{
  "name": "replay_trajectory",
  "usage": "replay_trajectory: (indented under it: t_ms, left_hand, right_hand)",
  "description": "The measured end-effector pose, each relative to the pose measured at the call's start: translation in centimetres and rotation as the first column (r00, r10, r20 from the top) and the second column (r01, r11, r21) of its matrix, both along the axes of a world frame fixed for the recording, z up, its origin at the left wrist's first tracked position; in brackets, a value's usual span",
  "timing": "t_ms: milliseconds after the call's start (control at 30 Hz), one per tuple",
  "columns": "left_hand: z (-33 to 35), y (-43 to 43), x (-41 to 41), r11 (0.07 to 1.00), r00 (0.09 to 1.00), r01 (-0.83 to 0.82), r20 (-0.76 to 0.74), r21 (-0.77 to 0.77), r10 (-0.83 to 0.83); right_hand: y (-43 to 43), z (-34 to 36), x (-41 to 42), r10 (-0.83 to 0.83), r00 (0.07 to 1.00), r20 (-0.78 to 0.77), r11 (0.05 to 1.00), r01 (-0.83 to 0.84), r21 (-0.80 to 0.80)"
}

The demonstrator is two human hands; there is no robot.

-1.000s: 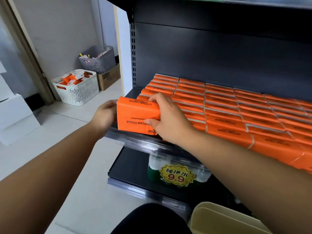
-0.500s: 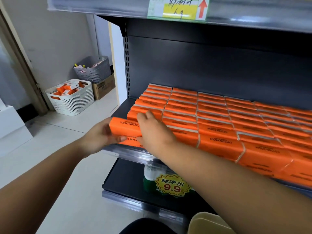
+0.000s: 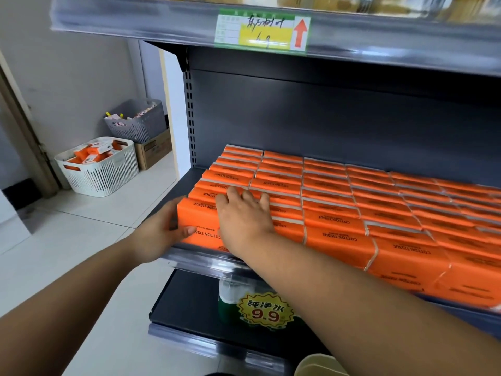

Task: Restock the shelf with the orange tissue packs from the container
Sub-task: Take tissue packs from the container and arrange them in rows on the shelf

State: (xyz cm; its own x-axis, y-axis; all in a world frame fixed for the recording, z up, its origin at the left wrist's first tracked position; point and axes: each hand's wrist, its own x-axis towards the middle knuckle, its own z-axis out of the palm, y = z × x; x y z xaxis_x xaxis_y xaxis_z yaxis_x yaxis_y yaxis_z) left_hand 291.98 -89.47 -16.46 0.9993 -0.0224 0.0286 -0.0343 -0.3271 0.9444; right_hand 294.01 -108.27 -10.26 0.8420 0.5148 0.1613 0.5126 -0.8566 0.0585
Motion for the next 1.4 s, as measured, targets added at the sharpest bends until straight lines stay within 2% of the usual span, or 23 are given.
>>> replay_trajectory:
  t_ms: [167, 233, 300, 367, 467, 500, 567, 733, 967, 1033, 1100, 1167, 1233, 1300, 1333, 1400]
  left_hand:
    - [-0.1, -1.3, 0.2, 0.999, 0.997, -0.011, -0.08, -0.038, 0.008]
    - [1.0, -2.6, 0.4, 0.991, 0.994, -0.023, -0.108, -0.132, 0.008]
    - [2.2, -3.4, 0.8, 0.942, 0.991, -0.061, -0.132, -0.329, 0.018]
    - [2.7, -3.4, 1.6, 0.866, 0.979, -0.167, -0.182, -0.472, 0.09]
    - [2.2, -2.5, 3.0, 0.767, 0.94, -0.323, -0.285, -0.555, 0.189]
    - [2.2, -2.7, 3.3, 0.755, 0.932, -0.347, -0.294, -0.556, 0.212]
    - [2.3, -3.8, 3.7, 0.788, 0.932, -0.35, -0.278, -0.507, 0.235]
    - [1.8, -5.1, 3.9, 0.801, 0.912, -0.407, -0.252, -0.438, 0.325]
    - [2.1, -4.4, 3.9, 0.864, 0.923, -0.367, -0.253, -0.345, 0.291]
    - [2.3, -4.1, 3.8, 0.9, 0.938, -0.316, -0.24, -0.301, 0.249]
    - [3.0, -4.4, 3.7, 0.931, 0.942, -0.319, -0.173, -0.18, 0.289]
    - [3.7, -5.2, 3.7, 0.923, 0.923, -0.385, -0.023, 0.027, 0.385]
    - [4.3, -6.2, 3.1, 0.894, 0.917, -0.391, 0.179, 0.218, 0.357]
    - [4.4, -7.1, 2.5, 0.822, 0.945, -0.309, 0.25, 0.479, 0.209]
    - [4.4, -7.5, 2.4, 0.739, 0.959, -0.272, 0.238, 0.616, 0.155]
    - [3.9, -8.3, 2.3, 0.594, 0.975, -0.214, 0.206, 0.776, 0.082]
  right_hand:
    - [-0.4, -0.1, -0.2, -0.011, 0.999, -0.044, 0.999, 0.013, 0.05]
    - [-0.6, -0.2, -0.3, -0.012, 0.998, -0.059, 0.997, 0.016, 0.071]
    - [-0.8, -0.4, -0.5, 0.008, 0.997, -0.072, 0.996, -0.002, 0.084]
    - [-0.8, -0.4, -0.6, 0.026, 0.997, -0.079, 0.995, -0.019, 0.099]
    - [-1.1, 0.0, -0.6, 0.047, 0.996, -0.082, 0.993, -0.038, 0.109]
    - [-1.2, 0.0, -0.6, 0.057, 0.995, -0.085, 0.994, -0.049, 0.103]
    - [-1.4, 0.1, -0.5, 0.073, 0.992, -0.099, 0.993, -0.063, 0.1]
    - [-2.3, 0.2, 0.3, 0.12, 0.986, -0.116, 0.976, -0.096, 0.193]
    - [-3.1, 0.4, 0.7, 0.19, 0.975, -0.114, 0.974, -0.173, 0.147]
    - [-3.0, 0.3, 0.8, 0.189, 0.975, -0.113, 0.975, -0.172, 0.142]
    - [-3.1, 0.3, 0.9, 0.194, 0.973, -0.129, 0.972, -0.172, 0.163]
    - [-3.6, 0.3, 1.1, 0.208, 0.961, -0.184, 0.959, -0.163, 0.231]
    - [-4.3, 0.3, 1.3, 0.222, 0.947, -0.234, 0.946, -0.15, 0.288]
    - [-5.5, 0.5, 1.6, 0.185, 0.953, -0.239, 0.959, -0.121, 0.258]
    - [-6.3, 0.6, 1.9, 0.151, 0.961, -0.231, 0.971, -0.1, 0.216]
    - [-7.8, 0.9, 2.5, 0.079, 0.971, -0.224, 0.991, -0.052, 0.124]
